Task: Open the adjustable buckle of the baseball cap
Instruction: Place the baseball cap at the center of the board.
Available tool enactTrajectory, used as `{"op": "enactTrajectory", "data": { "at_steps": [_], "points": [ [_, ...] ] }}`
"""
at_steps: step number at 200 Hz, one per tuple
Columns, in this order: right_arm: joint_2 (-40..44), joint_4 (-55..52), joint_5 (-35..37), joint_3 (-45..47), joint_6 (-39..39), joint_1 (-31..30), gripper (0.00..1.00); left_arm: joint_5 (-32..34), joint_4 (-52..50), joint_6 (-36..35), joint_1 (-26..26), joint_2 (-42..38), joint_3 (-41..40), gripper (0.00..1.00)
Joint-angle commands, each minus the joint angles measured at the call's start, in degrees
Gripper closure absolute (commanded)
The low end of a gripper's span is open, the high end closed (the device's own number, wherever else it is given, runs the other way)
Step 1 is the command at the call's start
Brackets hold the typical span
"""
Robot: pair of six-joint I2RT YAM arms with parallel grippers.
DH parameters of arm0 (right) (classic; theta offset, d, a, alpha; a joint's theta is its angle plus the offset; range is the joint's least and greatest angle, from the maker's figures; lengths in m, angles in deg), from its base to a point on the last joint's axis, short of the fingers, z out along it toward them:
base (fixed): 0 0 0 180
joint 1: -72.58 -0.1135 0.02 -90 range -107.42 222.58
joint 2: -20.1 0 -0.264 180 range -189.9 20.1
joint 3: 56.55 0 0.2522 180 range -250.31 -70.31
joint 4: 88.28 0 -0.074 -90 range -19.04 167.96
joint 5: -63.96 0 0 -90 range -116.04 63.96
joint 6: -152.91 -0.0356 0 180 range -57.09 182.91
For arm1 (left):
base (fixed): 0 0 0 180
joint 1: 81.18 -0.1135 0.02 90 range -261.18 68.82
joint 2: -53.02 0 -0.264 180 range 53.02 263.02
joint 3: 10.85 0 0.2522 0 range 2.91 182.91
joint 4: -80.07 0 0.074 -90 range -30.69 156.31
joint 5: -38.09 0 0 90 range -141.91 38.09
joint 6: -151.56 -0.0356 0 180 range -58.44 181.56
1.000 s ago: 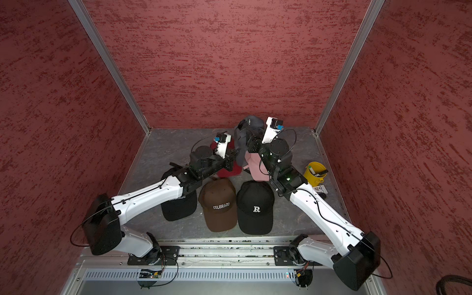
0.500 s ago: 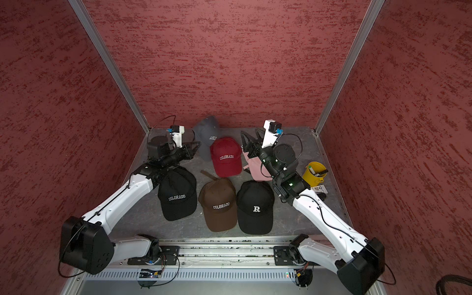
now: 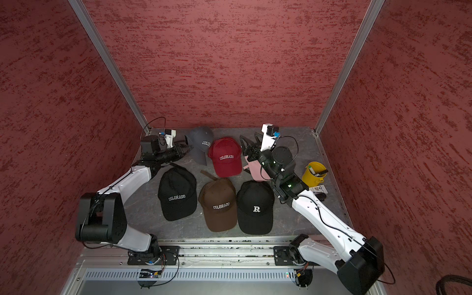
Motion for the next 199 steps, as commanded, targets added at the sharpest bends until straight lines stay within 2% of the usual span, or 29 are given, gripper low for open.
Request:
{"op": "enactTrajectory", "data": {
  "at_steps": [1, 71, 110, 119, 134, 158, 183, 199],
  "points": [
    [1.7, -0.9, 2.0, 0.3, -0.2, -0.1, 0.3, -6.8, 7.6, 3.3, -0.5, 3.7, 2.2, 1.0],
    [2.4, -3.1, 3.0, 0.7, 1.6, -0.1, 0.3, -9.1, 5.3, -0.6, -4.3, 10.2, 1.0, 1.0],
    [2.3, -2.9, 3.0, 1.6, 2.3, 0.0, 0.3, -7.7, -4.8, -8.1, -5.8, 10.3, 0.9, 1.0],
    [2.3, -2.3, 2.7, 1.9, 2.7, -0.1, 0.3, -7.4, -6.7, -9.5, -6.0, 10.6, 1.1, 0.95],
    [1.9, -2.1, 2.4, 2.0, 3.3, -0.1, 0.29, -5.5, -10.3, -12.7, -6.0, 10.4, 1.5, 0.79],
    [0.9, -2.3, 2.4, 2.0, 3.8, 0.1, 0.28, -0.8, -15.6, -16.8, -5.9, 9.5, 2.1, 0.67],
    [0.6, -1.5, 0.0, 2.9, 4.8, 0.3, 0.25, 8.3, -18.5, -20.7, -3.8, 5.9, 1.7, 0.51],
    [0.1, -1.6, 0.2, 3.3, 5.2, 0.5, 0.23, 14.1, -19.3, -23.2, -1.3, 3.2, 1.3, 0.45]
  ]
}}
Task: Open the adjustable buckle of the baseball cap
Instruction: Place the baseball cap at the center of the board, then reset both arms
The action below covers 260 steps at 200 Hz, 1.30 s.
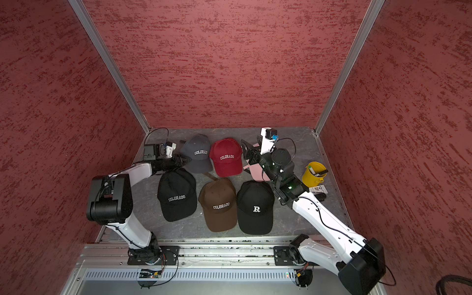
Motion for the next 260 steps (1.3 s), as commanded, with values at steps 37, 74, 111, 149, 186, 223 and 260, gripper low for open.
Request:
{"op": "enactTrajectory", "data": {
  "at_steps": [37, 74, 111, 149, 186, 223, 260],
  "points": [
    [-1.1, 3.5, -1.4, 3.1, 2.5, 0.9, 0.14, 22.3, -2.6, -8.8, 6.6, -9.7, -1.6, 0.32],
    [-1.9, 3.4, 4.3, 4.9, 4.3, 1.7, 0.02, 30.6, 2.7, -10.0, 8.0, -15.9, -5.7, 0.22],
    [-2.5, 6.8, 14.5, 9.6, 3.9, 3.8, 0.01, 34.8, 3.5, -11.4, 5.1, -22.1, -9.2, 0.0],
    [-2.6, 21.8, 29.7, 22.4, 7.9, 5.8, 0.01, 39.7, 8.7, -11.0, -0.4, -30.5, -18.7, 0.0],
    [-5.5, 31.7, 36.4, 32.0, 7.7, 13.1, 0.01, 44.2, 22.6, -9.7, -1.2, -32.4, -30.0, 0.0],
    [-8.9, 41.2, 30.6, 34.9, 10.9, 21.1, 0.01, 47.7, 40.0, -12.9, 3.5, -26.6, -36.0, 0.0],
    [-17.6, 58.6, 23.4, 39.9, 14.4, 26.1, 0.01, 41.3, 54.3, -15.8, 4.3, -16.3, -35.1, 0.0]
  ]
}}
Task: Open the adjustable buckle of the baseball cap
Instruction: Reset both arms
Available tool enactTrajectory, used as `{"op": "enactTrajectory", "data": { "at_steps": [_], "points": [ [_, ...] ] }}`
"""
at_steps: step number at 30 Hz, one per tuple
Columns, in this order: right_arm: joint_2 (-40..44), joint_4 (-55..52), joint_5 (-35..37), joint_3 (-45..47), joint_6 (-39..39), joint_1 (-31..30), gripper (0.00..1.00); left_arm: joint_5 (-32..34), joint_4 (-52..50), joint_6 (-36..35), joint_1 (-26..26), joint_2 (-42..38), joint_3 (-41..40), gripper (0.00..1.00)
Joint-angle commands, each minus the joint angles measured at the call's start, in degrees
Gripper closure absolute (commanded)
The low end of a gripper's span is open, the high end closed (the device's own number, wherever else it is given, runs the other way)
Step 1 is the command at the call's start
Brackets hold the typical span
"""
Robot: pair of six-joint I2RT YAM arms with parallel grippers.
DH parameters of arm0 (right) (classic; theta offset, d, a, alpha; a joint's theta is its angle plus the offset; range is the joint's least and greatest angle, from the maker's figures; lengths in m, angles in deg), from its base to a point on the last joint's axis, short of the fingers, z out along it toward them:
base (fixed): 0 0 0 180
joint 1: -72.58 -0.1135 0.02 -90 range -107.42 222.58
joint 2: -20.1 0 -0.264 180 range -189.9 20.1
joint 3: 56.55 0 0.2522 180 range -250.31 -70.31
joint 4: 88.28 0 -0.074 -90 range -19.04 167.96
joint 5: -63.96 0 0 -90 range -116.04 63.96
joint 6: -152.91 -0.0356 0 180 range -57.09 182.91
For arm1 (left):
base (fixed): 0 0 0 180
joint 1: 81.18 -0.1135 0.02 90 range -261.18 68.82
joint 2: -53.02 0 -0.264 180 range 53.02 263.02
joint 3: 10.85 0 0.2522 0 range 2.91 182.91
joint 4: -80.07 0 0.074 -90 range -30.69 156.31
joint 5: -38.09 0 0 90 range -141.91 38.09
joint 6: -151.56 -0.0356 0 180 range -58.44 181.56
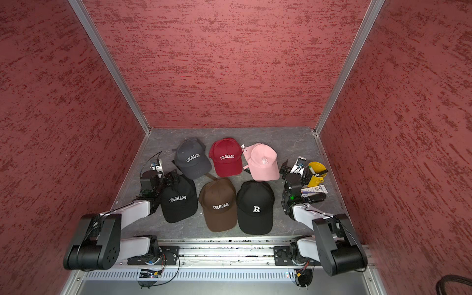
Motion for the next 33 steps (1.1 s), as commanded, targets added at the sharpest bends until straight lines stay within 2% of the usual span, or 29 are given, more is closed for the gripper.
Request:
{"op": "enactTrajectory", "data": {
  "at_steps": [1, 3, 4, 5, 6, 7, 8, 9, 13, 33],
  "points": [
    [-4.1, 17.9, -6.2, 3.9, 4.3, 2.3, 0.01, -3.6, 13.9, -2.6, 0.0, 5.5, 1.7, 0.0],
    [-8.1, 19.0, -9.5, 3.1, 3.3, 4.3, 0.01, -4.7, 16.7, -4.1, 0.5, 9.8, 2.6, 0.0],
    [-10.6, 22.2, -11.9, 3.0, 3.3, 5.4, 0.01, -6.1, 14.2, -3.3, -0.2, 9.0, 2.9, 0.0],
    [-9.2, 17.0, -14.3, 1.8, 1.9, 6.6, 0.01, -6.6, 15.0, -2.7, -0.8, 9.1, 2.6, 0.0],
    [-9.5, 18.7, -17.0, 2.8, 1.4, 7.8, 0.01, -7.8, 18.6, -2.8, -1.1, 10.2, 1.2, 0.0],
    [-11.5, 24.8, -19.6, 5.4, 1.9, 8.2, 0.01, -8.7, 24.2, -3.4, -1.2, 12.3, -0.3, 0.0],
    [-13.8, 32.3, -20.6, 7.4, 2.9, 8.3, 0.01, -8.7, 21.9, -3.4, -1.1, 11.4, -0.1, 0.0],
    [-12.4, 29.7, -21.3, 7.4, 2.6, 8.3, 0.01, -9.3, 18.8, -3.4, -1.2, 11.0, 1.2, 0.0],
    [-12.2, 23.3, -25.0, 4.2, 2.6, 9.3, 0.01, -5.9, 18.8, -2.2, -1.2, 11.7, 1.7, 0.0],
    [-12.6, 22.6, -26.7, 3.5, 2.3, 10.1, 0.01, -6.2, 18.4, -2.0, -1.2, 11.6, 1.9, 0.0]
  ]
}}
